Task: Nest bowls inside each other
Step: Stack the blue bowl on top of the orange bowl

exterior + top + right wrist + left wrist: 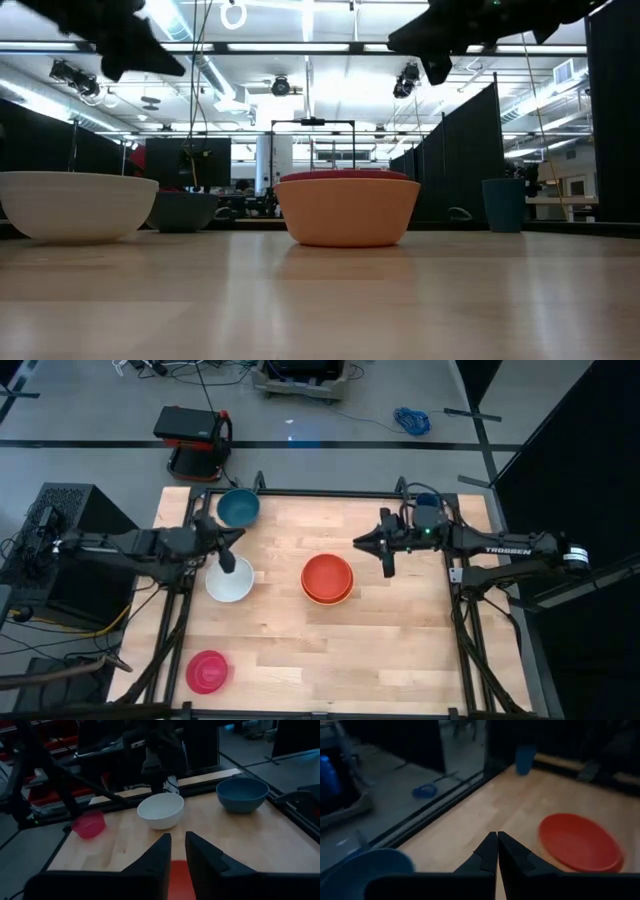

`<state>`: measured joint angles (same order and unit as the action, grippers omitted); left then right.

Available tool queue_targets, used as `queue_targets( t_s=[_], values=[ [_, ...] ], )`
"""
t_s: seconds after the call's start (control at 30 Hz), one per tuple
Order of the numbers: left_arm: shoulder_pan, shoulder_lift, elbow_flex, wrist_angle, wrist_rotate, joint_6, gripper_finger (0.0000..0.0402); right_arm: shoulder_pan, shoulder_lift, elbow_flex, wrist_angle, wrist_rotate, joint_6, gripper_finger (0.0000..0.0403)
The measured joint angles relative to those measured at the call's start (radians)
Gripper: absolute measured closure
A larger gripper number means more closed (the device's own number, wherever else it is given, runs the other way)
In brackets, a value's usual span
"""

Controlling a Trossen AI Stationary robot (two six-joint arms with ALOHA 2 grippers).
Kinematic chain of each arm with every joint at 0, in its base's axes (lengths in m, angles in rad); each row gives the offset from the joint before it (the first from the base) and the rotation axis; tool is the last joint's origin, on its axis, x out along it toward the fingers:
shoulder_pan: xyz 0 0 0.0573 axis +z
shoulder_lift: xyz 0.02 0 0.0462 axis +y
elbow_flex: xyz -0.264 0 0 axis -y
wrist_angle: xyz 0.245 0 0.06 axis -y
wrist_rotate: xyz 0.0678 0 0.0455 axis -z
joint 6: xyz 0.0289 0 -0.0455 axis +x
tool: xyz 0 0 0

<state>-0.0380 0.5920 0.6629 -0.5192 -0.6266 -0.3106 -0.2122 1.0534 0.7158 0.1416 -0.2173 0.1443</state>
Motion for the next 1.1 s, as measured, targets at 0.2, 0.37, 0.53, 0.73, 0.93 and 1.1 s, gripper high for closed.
queue_targets(
  t_s=[0.2, 0.37, 0.53, 0.73, 0.93, 1.1],
  values=[
    [0.12, 0.298, 0.26, -0.344, 0.015, -0.035, 0.0402, 0.026, 0.0, 0.0, -0.004, -0.003, -0.018, 0.0338],
    [0.224, 0.495, 0.378, -0.539, 0.156, -0.004, 0.0378, 0.048, 0.001, 0.0, -0.025, -0.001, -0.018, 0.0325],
    [0.309, 0.58, 0.393, -0.571, 0.227, 0.058, 0.0295, 0.062, 0.001, 0.0, -0.029, -0.003, -0.018, 0.0318],
    [0.414, 0.66, 0.399, -0.581, 0.305, 0.125, 0.0189, 0.078, 0.001, 0.0, -0.032, -0.003, -0.018, 0.0313],
    [0.52, 0.738, 0.404, -0.591, 0.379, 0.192, 0.0086, 0.094, 0.001, 0.0, -0.034, -0.002, -0.018, 0.0308],
    [0.633, 0.75, 0.404, -0.589, 0.393, 0.24, 0.0079, 0.094, 0.001, 0.0, -0.034, -0.002, -0.018, 0.0314]
  ],
)
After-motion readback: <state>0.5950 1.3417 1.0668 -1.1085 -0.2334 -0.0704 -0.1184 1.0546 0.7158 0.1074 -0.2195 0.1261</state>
